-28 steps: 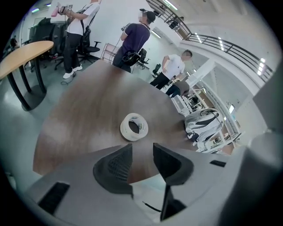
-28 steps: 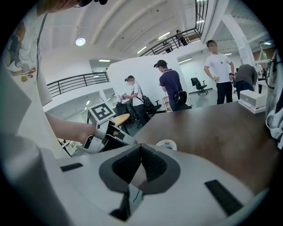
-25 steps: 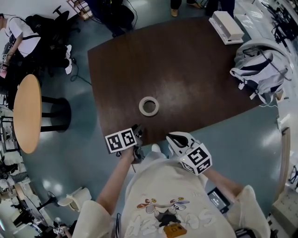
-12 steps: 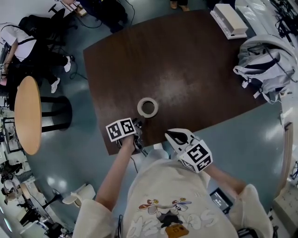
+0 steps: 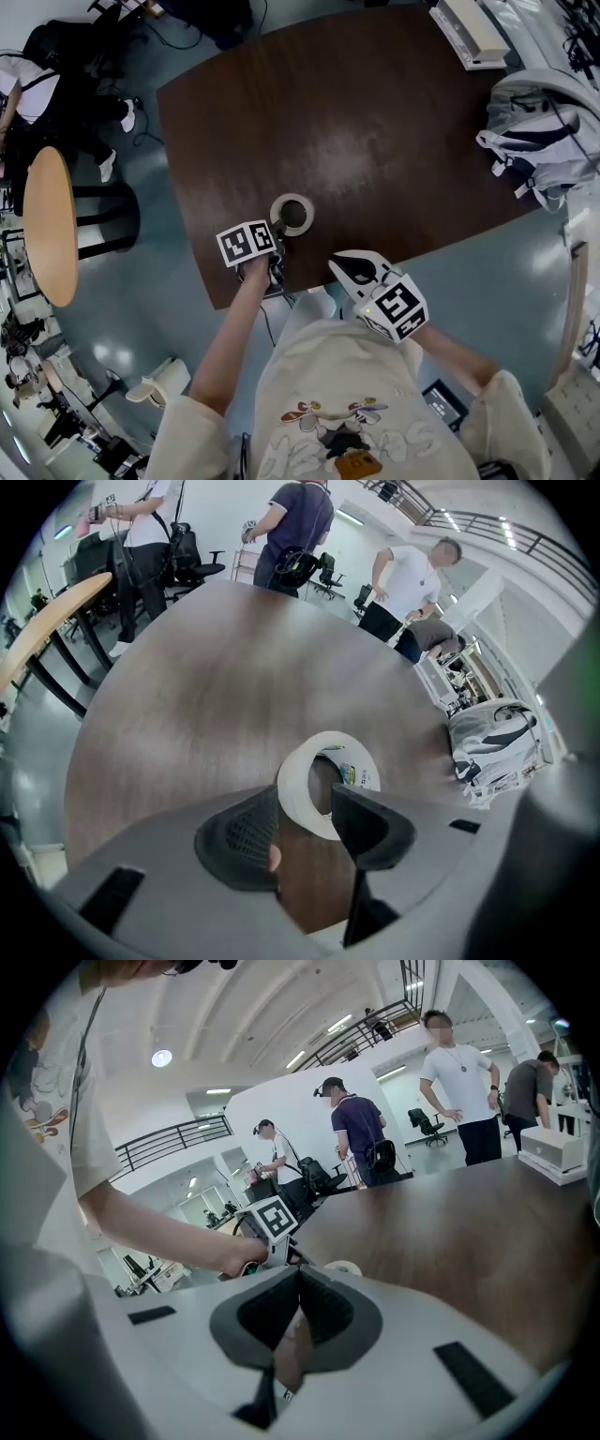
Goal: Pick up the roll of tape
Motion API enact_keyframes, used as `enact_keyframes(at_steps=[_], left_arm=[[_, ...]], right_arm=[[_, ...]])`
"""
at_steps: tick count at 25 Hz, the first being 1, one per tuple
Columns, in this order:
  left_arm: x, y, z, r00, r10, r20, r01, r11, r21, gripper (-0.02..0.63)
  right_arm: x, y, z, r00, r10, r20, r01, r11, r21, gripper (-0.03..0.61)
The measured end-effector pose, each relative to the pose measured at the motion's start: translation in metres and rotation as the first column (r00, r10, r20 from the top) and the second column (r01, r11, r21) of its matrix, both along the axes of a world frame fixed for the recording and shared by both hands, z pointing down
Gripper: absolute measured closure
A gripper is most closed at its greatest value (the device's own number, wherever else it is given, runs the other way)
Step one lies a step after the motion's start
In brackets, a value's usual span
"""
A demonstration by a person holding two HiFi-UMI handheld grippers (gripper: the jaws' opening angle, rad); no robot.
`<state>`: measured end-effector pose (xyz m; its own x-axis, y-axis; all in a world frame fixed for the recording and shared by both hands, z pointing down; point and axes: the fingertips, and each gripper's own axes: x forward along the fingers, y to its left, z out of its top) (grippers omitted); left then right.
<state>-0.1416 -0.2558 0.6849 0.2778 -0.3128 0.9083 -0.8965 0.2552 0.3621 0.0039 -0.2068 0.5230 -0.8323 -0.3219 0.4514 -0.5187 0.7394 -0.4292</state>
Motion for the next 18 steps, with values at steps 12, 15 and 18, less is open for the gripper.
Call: enact_keyframes(at_steps=[12, 15, 18], left_arm=[[-0.002, -0.018, 0.034, 0.993, 0.062, 0.097, -0.056, 0.996, -0.064, 0.463], [0.001, -0.02, 0.038, 0.989, 0.104, 0.109, -0.095, 0.992, -0.079, 0.483], [0.004, -0.021, 0.041, 0.977, 0.164, 0.138, -0.151, 0.983, -0.102, 0.492]], right_arm=[[0.009, -0.025, 0.003, 0.999, 0.047, 0.017, -0.047, 0.999, -0.008, 0.572], [0.011, -0.025, 0.004, 0.998, 0.052, 0.019, -0.052, 0.999, -0.011, 0.572], [0.011, -0.024, 0.005, 0.998, 0.051, 0.025, -0.051, 0.999, -0.013, 0.572]])
